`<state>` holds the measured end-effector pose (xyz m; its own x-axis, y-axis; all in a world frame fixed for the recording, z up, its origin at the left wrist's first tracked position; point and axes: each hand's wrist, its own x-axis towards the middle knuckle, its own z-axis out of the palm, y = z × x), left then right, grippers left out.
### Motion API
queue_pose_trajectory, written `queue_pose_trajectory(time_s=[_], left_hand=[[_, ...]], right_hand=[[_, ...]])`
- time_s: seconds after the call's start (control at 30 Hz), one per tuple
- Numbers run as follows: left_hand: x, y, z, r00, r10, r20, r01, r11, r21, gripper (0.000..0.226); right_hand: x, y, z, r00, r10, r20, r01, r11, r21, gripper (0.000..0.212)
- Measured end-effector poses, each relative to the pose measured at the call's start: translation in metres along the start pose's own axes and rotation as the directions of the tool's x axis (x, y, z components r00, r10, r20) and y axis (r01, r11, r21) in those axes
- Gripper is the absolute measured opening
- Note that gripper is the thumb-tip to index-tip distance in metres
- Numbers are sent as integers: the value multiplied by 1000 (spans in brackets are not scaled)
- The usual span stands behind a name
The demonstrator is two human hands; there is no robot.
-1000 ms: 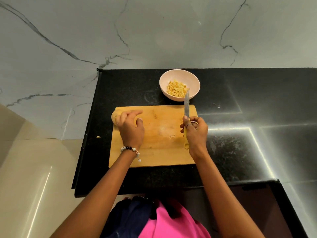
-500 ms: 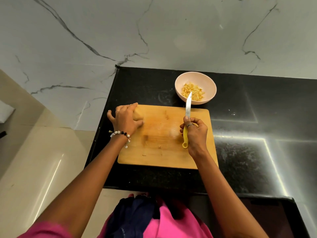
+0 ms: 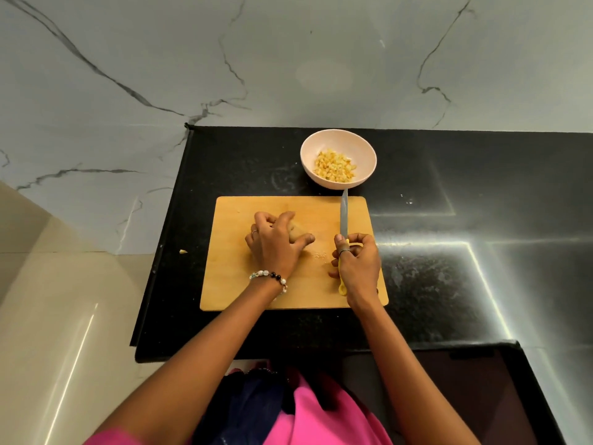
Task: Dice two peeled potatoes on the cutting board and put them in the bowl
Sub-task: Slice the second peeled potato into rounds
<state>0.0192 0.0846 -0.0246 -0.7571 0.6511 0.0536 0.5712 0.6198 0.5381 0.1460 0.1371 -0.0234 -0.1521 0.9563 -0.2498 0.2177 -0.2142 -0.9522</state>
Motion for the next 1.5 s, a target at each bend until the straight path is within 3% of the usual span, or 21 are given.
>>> queue_pose_trajectory(time_s=[0.17,0.23,0.33,0.4,0.5,0.6,0.7,0.87,1.07,1.23,1.5], left_hand=[[0,-5,-7,995,-56,82,42,987,154,79],[4,-16,-14,982,8,190,-36,989,145,82],[12,-31,-27,911,197,363,-238,968,72,84],[17,-35,-30,868,300,397,-344,938,44,80],[18,-33,-26,873,363,325,-387,922,12,69],[14,-31,-19,943,270,194,-271,962,-19,67],[11,-30,-14,971,201,129,-193,979,-69,67],[15,-33,-15,972,185,144,-176,982,-69,66],[18,-39,-17,961,201,188,-191,979,-69,67],[20,-40,-20,934,273,230,-253,961,-113,70],[14,-41,-18,948,276,159,-247,953,-177,66]], right_hand=[[-5,5,-4,999,-16,31,20,991,-131,23],[-7,5,-4,999,-25,48,33,984,-173,23],[-9,3,-3,995,-40,92,61,970,-236,20],[-12,-1,0,990,-58,129,92,957,-276,20],[-18,-5,5,979,-99,179,153,935,-320,23],[-27,-8,10,958,-172,229,248,900,-359,26],[-38,-6,16,923,-274,271,369,831,-418,29],[-48,-6,20,871,-372,320,490,700,-520,35],[-53,-9,21,835,-391,388,551,599,-582,38],[-55,-8,26,848,-346,402,529,502,-684,44],[-58,-12,30,853,-296,430,520,411,-749,45]])
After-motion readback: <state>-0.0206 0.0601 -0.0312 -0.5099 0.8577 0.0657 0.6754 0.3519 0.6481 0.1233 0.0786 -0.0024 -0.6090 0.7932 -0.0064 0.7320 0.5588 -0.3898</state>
